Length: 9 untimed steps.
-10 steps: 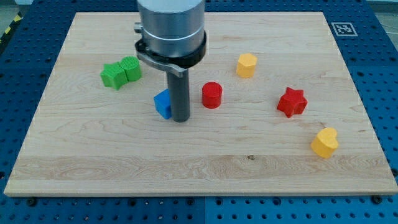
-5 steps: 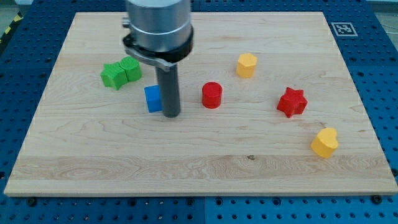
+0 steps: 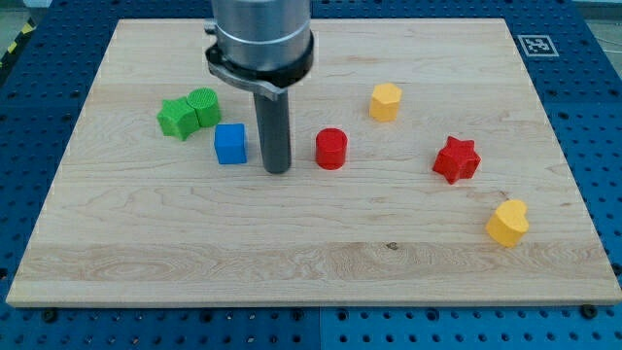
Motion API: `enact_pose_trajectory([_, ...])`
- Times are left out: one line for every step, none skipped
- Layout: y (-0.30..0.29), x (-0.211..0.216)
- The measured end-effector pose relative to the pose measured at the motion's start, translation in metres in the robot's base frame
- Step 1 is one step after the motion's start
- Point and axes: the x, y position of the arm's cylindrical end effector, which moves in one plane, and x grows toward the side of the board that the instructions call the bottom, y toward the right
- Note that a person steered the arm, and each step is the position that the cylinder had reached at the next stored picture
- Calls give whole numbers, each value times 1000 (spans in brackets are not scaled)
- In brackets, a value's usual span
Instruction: Slide the blue cube into the green star
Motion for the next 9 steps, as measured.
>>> enact_pose_trajectory([-12,-8])
enact_pose_trajectory([-36,-8])
enact_pose_trajectory([-50,-5])
enact_pose_trajectory([-51,6])
enact_pose_trajectory([-52,18])
enact_pose_trajectory([-65,5])
enact_pose_trajectory([-69,1])
enact_pose_trajectory([-69,0])
enact_pose_trajectory([-69,-10])
